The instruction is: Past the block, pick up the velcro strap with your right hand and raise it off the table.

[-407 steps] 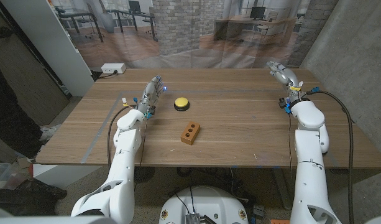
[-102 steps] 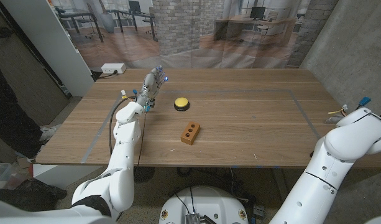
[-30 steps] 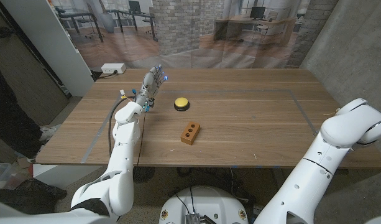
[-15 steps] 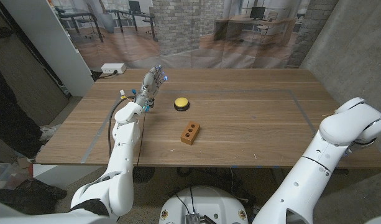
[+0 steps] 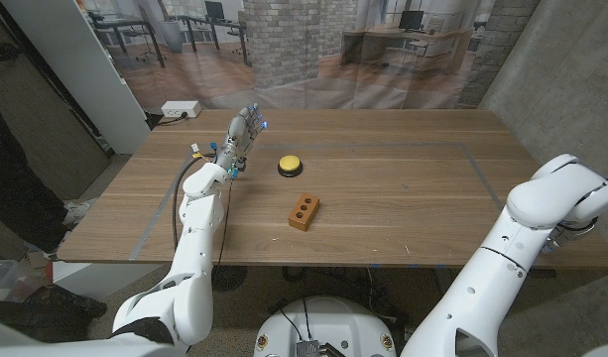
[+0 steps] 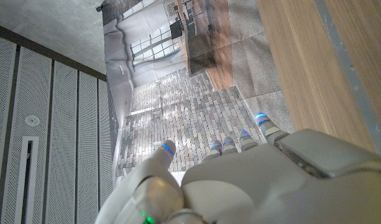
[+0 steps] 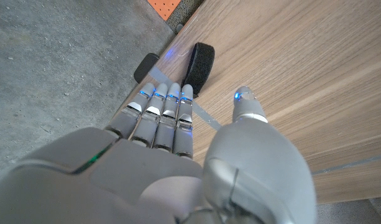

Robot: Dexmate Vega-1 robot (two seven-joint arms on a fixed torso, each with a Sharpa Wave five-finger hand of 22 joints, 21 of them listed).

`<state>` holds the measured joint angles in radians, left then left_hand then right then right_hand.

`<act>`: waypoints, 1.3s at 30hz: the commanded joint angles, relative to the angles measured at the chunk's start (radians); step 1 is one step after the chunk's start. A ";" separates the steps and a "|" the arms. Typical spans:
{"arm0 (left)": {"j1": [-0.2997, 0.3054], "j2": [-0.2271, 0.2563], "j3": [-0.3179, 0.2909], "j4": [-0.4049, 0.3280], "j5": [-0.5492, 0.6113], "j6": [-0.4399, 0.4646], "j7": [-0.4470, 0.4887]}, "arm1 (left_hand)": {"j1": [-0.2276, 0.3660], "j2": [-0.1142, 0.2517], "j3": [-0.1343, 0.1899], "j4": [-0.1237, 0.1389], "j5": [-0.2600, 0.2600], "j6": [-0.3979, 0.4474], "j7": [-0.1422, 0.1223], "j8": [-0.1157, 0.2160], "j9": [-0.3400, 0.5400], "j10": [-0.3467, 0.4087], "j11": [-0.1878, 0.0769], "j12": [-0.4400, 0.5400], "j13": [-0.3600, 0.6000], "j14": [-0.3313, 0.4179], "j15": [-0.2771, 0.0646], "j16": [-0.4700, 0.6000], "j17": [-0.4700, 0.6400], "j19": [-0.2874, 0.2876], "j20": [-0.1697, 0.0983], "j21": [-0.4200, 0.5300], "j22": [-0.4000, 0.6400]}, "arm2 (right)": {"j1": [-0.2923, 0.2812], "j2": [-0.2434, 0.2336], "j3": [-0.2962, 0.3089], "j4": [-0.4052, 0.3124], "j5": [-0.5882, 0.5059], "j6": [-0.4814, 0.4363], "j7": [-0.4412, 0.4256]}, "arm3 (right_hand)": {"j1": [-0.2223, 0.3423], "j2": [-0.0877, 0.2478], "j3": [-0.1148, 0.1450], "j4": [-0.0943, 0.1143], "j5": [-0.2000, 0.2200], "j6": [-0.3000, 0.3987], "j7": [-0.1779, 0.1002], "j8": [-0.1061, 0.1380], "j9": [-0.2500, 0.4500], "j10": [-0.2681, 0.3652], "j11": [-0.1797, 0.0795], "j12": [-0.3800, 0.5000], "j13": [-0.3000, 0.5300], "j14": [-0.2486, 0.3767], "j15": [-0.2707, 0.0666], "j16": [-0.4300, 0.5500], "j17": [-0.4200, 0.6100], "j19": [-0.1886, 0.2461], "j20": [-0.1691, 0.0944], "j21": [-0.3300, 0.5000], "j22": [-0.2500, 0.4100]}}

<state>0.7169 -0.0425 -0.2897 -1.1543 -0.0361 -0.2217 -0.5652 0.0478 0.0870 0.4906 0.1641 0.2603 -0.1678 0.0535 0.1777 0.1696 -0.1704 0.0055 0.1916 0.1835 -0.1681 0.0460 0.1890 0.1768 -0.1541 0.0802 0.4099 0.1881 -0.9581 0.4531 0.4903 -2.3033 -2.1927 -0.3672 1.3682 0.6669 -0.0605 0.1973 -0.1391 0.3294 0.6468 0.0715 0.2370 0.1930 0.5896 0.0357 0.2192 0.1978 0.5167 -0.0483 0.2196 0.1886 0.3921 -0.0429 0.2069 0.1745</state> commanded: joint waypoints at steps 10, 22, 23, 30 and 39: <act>0.000 0.000 -0.002 0.000 0.003 0.002 0.004 | -0.008 0.047 -0.004 0.001 0.010 -0.059 -0.002 0.003 0.002 -0.063 0.003 0.003 0.002 -0.107 0.003 0.005 0.003 0.007 0.001 -0.006 0.004 | 0.014 0.000 0.006 0.034 -0.009 -0.001 0.010 | 0.017 0.006 -0.011 0.008 0.016 0.024 0.001 0.002 0.006 0.032 0.004 0.009 0.007 0.031 -0.006 0.009 0.006 0.025 -0.097 0.008 0.006; 0.001 0.001 -0.002 0.000 0.001 0.001 0.001 | -0.009 0.047 -0.006 0.001 0.012 -0.059 -0.002 0.003 0.002 -0.063 0.002 0.003 0.002 -0.107 0.002 0.005 0.003 0.008 0.000 -0.009 0.004 | 0.025 0.000 0.003 0.059 -0.062 -0.024 0.010 | 0.022 0.003 -0.029 0.015 0.034 0.000 -0.001 -0.015 0.008 0.015 0.005 -0.007 0.010 0.019 -0.001 -0.003 0.010 0.023 -0.093 0.006 0.008; 0.000 0.001 -0.002 0.000 0.001 0.001 0.001 | -0.009 0.047 -0.006 0.001 0.012 -0.059 -0.002 0.003 0.002 -0.063 0.004 0.003 0.002 -0.107 0.002 0.005 0.003 0.007 0.000 -0.009 0.004 | 0.025 0.000 0.004 0.060 -0.066 -0.026 0.010 | 0.022 0.002 -0.031 0.016 0.036 -0.005 -0.001 -0.018 0.008 0.011 0.006 -0.009 0.011 0.013 0.001 -0.006 0.010 0.021 -0.093 0.005 0.008; -0.005 0.002 0.000 0.005 0.001 0.000 -0.004 | -0.009 0.047 -0.007 0.001 0.013 -0.059 -0.002 0.003 0.002 -0.063 0.003 0.003 0.002 -0.107 0.002 0.005 0.003 0.009 0.000 -0.010 0.004 | 0.028 0.000 0.004 0.071 -0.082 -0.037 0.010 | 0.019 -0.002 -0.043 0.020 0.043 -0.035 0.002 -0.030 0.009 -0.010 0.008 -0.017 0.012 0.005 0.005 -0.010 0.011 0.015 -0.087 0.003 0.009; -0.001 0.002 -0.001 -0.003 0.002 0.004 -0.002 | -0.009 0.047 -0.008 0.000 0.014 -0.059 -0.003 0.003 0.002 -0.063 0.003 0.003 0.002 -0.107 0.002 0.005 0.003 0.008 -0.001 -0.012 0.004 | 0.043 0.000 0.014 0.092 -0.087 -0.034 0.010 | 0.018 -0.004 -0.050 0.023 0.047 -0.025 0.004 -0.026 0.010 0.000 0.010 -0.014 0.013 0.018 0.008 -0.005 0.012 0.022 -0.083 0.006 0.009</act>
<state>0.7149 -0.0411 -0.2905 -1.1528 -0.0352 -0.2204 -0.5664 0.0479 0.0871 0.4826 0.1641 0.2671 -0.1678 0.0535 0.1777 0.1696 -0.1704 0.0055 0.1916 0.1835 -0.1681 0.0460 0.1891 0.1770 -0.1466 0.0806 0.4023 0.1881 -0.9318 0.4531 0.4945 -2.2400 -2.2627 -0.3984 1.3781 0.6783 -0.0615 0.1518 -0.1156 0.3702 0.6177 0.0716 0.2100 0.1980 0.5818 0.0467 0.2031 0.2072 0.5269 -0.0446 0.2108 0.1980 0.4099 -0.0467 0.2110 0.1793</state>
